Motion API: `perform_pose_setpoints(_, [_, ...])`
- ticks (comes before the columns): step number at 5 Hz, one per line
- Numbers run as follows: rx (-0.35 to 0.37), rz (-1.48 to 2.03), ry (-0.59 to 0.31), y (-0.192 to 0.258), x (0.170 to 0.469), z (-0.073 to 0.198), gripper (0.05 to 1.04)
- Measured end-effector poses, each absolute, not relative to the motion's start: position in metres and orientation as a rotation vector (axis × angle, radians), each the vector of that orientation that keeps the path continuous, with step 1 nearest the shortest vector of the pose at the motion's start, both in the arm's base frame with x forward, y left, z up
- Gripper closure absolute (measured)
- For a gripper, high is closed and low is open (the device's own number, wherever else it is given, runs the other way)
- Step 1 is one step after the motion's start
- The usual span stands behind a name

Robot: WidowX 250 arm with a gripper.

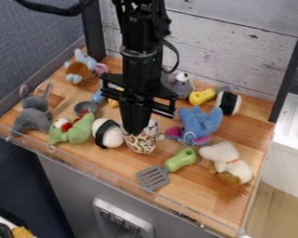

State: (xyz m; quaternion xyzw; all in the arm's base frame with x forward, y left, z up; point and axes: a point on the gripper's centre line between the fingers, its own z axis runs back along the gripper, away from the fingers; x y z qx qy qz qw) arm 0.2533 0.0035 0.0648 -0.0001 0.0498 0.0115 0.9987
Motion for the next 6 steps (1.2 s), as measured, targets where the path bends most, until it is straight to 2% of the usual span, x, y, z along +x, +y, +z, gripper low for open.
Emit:
perform_pose_setpoints(1, [-0.003,0.127,0.103,0.002,0.269,0.068,0.995])
perform_pose_setpoints(2, [-0.006,0.262,0.106,0.001,0.295,0.067,0.837])
perform_pose_setpoints(4, [-0.007,0.450,0.109,0.007,0.360,0.064,0.295])
perform_pose_setpoints(5, [-0.009,0.404,0.107,0.003,0.379,0.064,0.079])
perform_pose_setpoints(6, [-0.010,0.268,0.115,-0.010,0.387,0.060,0.079])
